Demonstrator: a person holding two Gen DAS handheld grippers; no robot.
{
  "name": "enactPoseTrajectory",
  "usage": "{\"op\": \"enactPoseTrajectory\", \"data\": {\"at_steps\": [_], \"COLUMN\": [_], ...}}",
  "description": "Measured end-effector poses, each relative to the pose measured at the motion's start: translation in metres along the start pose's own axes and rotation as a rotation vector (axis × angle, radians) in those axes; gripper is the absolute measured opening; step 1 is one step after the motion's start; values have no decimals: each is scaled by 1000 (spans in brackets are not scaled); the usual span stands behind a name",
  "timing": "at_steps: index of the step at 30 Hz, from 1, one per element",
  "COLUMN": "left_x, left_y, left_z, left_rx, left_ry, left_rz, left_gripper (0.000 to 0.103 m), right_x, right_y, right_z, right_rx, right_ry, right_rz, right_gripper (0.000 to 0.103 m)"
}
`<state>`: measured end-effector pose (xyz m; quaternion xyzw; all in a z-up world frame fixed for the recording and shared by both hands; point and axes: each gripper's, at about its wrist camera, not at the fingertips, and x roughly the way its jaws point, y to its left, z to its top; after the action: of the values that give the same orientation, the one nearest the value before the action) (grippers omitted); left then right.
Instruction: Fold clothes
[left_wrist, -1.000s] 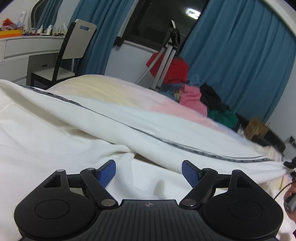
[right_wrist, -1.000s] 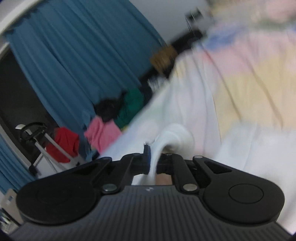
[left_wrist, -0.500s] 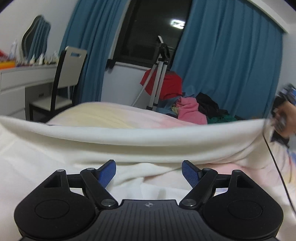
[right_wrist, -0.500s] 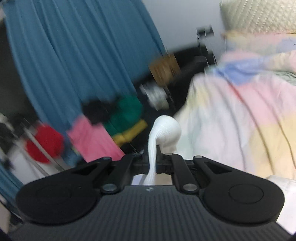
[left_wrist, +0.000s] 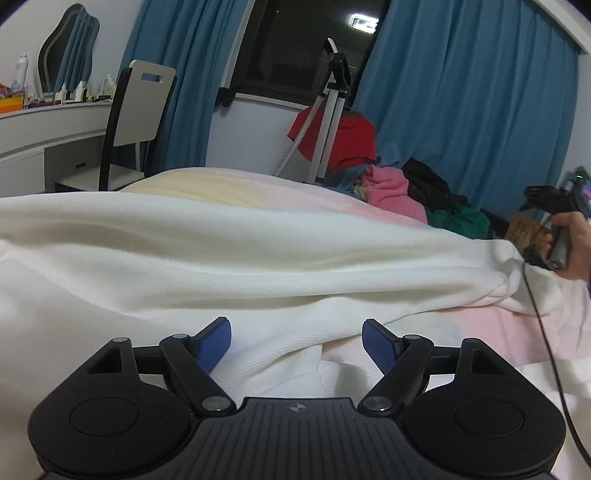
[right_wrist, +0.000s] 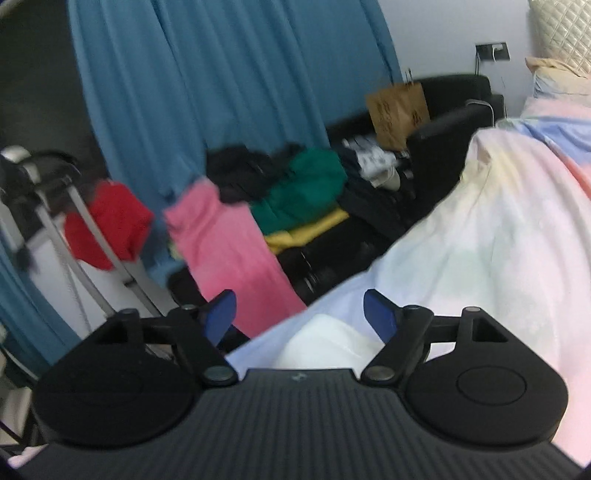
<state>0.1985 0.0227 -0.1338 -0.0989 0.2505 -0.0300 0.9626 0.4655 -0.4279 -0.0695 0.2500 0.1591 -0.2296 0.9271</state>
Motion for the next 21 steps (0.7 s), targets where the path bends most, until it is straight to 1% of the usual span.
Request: {"op": "enactPoseTrajectory", "data": {"at_steps": [1,3,4,6,8,9,10,11,12,13,14,15,17,20,21], "left_x": [0,1,2,5,12,16,18,19,21,23,23,23,17,-8,-19], "left_y": [0,-2,-3,-6,-9,-11,-11,-11,-10,-10,-9,-8,-2,13,18], "left_z": [0,1,1,2,0,-1,-1,-2,-2,-2,-1,1,8,28,34], "left_rx": [2,7,18,48,89,111,114,116,118,120,120,120,106,53,54], "left_ry": [-1,-2,-2,8,32,49,50,50,51,51,46,40,33,3,-8], "left_rz": [3,8,10,21,47,64,62,60,57,55,44,34,-1,-101,-128], "left_gripper": [77,76,72,69,64,56,49,46,30,15,13,9,8,7,7], "right_x": [-9,-20,-25,-26,-25,-23,-20,-17,-15,-12,-14,-18,-35,-75,-88], "right_y": [-9,-21,-26,-26,-25,-24,-22,-20,-18,-16,-14,-11,-3,-3,-6], "right_z": [-4,-15,-20,-35,-51,-59,-64,-68,-73,-77,-75,-70,-54,-19,-11], "right_rx": [32,38,36,-10,-64,-85,-94,-99,-103,-108,-103,-93,-93,-40,-17], "right_ry": [-17,15,37,128,228,269,294,315,336,356,351,335,268,134,93], "right_rz": [6,13,17,13,7,-9,-30,-50,-70,-90,-91,-84,-58,35,61], "right_gripper": [78,80,80,78,78,74,68,56,31,18,8,7,6,6,6]}}
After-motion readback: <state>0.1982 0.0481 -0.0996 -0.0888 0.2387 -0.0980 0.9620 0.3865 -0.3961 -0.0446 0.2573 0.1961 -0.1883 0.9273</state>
